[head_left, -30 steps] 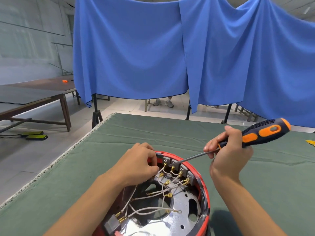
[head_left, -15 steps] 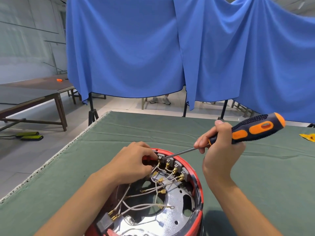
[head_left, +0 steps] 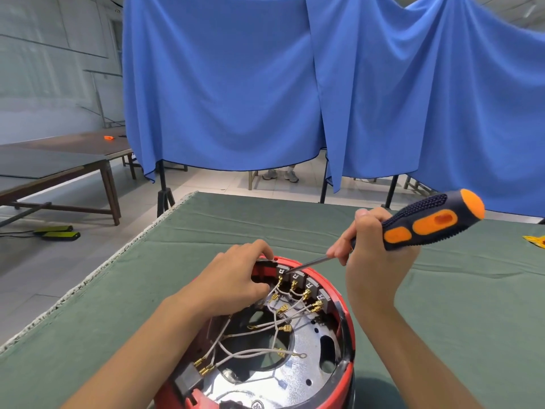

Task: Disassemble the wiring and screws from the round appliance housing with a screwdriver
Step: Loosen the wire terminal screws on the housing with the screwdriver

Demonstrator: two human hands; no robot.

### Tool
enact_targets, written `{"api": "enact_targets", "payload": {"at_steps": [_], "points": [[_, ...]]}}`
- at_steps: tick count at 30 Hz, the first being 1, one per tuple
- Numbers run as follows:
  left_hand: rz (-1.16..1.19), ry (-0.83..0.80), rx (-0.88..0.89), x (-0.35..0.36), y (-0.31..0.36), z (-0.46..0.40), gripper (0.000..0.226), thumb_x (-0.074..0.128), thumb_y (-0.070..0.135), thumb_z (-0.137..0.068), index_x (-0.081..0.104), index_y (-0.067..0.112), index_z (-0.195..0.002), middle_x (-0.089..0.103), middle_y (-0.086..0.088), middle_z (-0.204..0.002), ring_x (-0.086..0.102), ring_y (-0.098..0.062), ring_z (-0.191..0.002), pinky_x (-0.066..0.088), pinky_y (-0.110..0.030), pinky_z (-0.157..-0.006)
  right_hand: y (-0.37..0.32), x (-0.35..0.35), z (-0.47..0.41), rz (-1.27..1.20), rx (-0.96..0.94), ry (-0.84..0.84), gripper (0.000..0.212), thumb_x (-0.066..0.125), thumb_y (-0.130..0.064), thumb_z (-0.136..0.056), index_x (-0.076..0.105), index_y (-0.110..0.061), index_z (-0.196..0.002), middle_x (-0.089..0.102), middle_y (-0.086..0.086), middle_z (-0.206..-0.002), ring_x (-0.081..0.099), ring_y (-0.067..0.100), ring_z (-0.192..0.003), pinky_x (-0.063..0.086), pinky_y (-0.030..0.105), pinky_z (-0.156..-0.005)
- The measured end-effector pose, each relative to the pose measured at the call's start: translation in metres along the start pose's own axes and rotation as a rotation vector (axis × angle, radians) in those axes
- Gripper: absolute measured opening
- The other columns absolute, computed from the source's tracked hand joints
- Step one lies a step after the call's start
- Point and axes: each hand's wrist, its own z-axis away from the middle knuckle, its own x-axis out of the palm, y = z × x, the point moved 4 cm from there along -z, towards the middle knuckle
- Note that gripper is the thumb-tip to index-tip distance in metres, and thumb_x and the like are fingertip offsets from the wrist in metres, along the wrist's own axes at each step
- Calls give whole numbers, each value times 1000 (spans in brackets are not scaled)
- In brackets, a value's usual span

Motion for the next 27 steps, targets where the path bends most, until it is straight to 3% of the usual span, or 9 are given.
{"api": "enact_targets", "payload": {"at_steps": [4, 7, 11, 17, 23, 27], "points": [[8, -16, -17, 1, -1, 0, 60, 63, 28, -81, 37, 36, -135, 49, 14, -121, 41, -11, -116, 35, -36, -101, 9, -2, -8, 28, 58, 131, 25, 48, -8, -79, 48, 8, -59, 38, 0, -34, 42, 17, -28, 39, 21, -37], [-48, -25, -1, 2, -3, -1, 60, 60, 29, -82, 39, 36, -138, 47, 13, -135, 37, -9, -126, 32, -37, -107, 14, -4, -12, 13, 89, 188, 25, 48, -9, -77, 46, 7, -58, 37, 2, -35, 39, 17, -28, 37, 18, -36], [-61, -31, -2, 3, -3, -1, 59, 59, 31, -82, 41, 37, -138, 46, 13, -135, 36, -8, -126, 31, -37, -108, 23, -8, -18, -32, 163, 266, 27, 47, -12, -74, 39, -7, -49, 34, -3, -31, 36, 16, -26, 31, 19, -36], [-66, -27, -2, 2, -2, -1, 60, 61, 29, -82, 41, 37, -138, 46, 14, -133, 37, -8, -125, 32, -36, -107, 37, -14, -26, -92, 263, 351, 31, 50, -15, -71, 39, -16, -42, 33, -2, -31, 34, 17, -25, 30, 18, -35], [-50, -14, 6, 1, -1, -2, 59, 63, 28, -81, 43, 35, -136, 49, 13, -130, 39, -8, -123, 32, -36, -107, 43, -20, -28, -111, 321, 387, 31, 50, -15, -72, 38, -16, -43, 33, -2, -34, 34, 17, -26, 30, 19, -36], [-35, -4, 7, 1, -2, -2, 57, 65, 27, -81, 46, 35, -134, 50, 13, -128, 41, -8, -122, 33, -36, -106, 32, -13, -25, -123, 250, 335, 35, 51, -14, -72, 37, -19, -40, 32, -2, -33, 33, 18, -26, 29, 18, -36]]}}
